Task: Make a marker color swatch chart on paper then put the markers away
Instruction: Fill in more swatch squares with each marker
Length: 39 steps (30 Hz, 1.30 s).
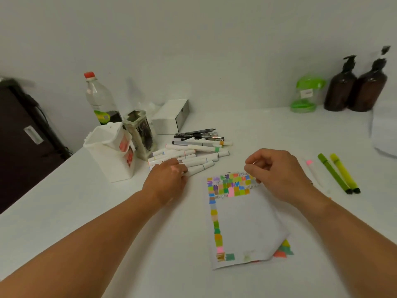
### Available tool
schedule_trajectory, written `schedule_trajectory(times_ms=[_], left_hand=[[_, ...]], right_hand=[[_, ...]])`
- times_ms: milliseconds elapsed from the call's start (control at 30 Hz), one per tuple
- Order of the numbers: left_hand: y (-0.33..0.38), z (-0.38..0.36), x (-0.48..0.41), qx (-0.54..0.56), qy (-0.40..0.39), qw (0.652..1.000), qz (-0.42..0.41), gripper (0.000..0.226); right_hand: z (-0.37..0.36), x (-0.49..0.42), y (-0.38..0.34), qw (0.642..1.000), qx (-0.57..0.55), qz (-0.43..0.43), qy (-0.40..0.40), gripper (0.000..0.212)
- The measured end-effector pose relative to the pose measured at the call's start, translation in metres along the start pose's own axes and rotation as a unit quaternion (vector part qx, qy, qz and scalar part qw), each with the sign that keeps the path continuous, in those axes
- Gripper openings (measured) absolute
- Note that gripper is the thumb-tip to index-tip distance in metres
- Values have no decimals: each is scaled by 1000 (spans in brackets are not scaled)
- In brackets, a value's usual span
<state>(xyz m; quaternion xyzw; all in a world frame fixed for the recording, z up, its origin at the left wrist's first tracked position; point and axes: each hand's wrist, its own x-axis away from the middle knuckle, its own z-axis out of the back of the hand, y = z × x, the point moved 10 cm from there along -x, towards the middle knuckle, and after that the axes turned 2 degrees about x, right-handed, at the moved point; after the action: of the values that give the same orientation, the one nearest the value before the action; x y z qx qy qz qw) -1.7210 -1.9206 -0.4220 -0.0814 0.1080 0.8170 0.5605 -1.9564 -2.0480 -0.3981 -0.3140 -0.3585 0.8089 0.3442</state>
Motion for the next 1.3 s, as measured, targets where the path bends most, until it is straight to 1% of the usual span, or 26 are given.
schedule_trajectory(times_ms=[67,133,167,200,233,267,300,333,400,467,533,567,633,700,833,900,967,1000,1033,1067,1100,1133,1167,1200,1300], left_hand=[[6,-1,-1,20,-21,1000,0,19],[15,5,-5,63,-22,998,7,15],[20,9,-6,101,-18,994,22,13],[24,11,-8,163,-19,985,48,8],[29,10,-10,252,-25,964,79,4],[36,6,-11,357,-37,927,108,4],[45,1,-12,456,-50,879,129,5],[56,-4,-14,533,-62,832,138,6],[76,-11,-15,637,-75,755,134,10],[89,-19,-15,700,-78,697,134,12],[94,-27,-12,742,-72,654,128,14],[95,-28,-10,757,-69,639,120,15],[93,-28,-8,776,-66,619,103,16],[91,-26,-7,786,-63,608,87,21],[85,-25,-8,788,-57,609,77,42],[77,-22,-8,778,-49,621,85,52],[65,-16,-9,767,-34,635,87,51],[59,-13,-10,756,-28,649,82,46],[55,-9,-11,731,-24,678,73,39],[51,-5,-11,687,-16,724,59,30],[50,0,-12,624,-4,780,40,23],[51,4,-11,550,4,835,15,19],[56,5,-10,481,3,876,-9,18],[63,2,-9,431,-9,902,-31,17],[84,-11,-2,353,-74,930,-77,27]], right_hand=[[-3,2,8,1000,-14,-4,2,12],[-4,5,13,1000,-17,-3,1,11],[-4,6,16,1000,-17,-4,0,11],[-5,8,17,1000,-17,-4,-1,10],[-5,9,17,1000,-14,-2,-1,9],[-6,10,15,1000,-13,2,-3,9],[-8,11,14,1000,-16,7,-6,9],[-9,11,12,1000,-26,11,-8,9],[-10,13,10,999,-43,12,-12,15],[-12,14,9,999,-46,9,-25,25],[-13,15,8,998,-53,10,-34,35],[-13,15,7,997,-63,12,-35,39],[-16,15,6,996,-80,13,-41,44],[-19,15,3,996,-78,19,-41,42],[-15,13,0,997,-68,36,-11,29],[-5,11,4,998,-58,26,7,25],[5,9,11,998,-61,9,18,27],[9,8,14,998,-62,4,22,31],[12,7,16,998,-65,3,25,35],[14,7,18,997,-66,2,28,37],[15,7,19,997,-66,2,29,38],[15,6,20,997,-67,1,30,39],[14,7,21,997,-68,1,29,39],[13,7,22,997,-68,1,26,40],[8,8,21,997,-73,5,14,41]])
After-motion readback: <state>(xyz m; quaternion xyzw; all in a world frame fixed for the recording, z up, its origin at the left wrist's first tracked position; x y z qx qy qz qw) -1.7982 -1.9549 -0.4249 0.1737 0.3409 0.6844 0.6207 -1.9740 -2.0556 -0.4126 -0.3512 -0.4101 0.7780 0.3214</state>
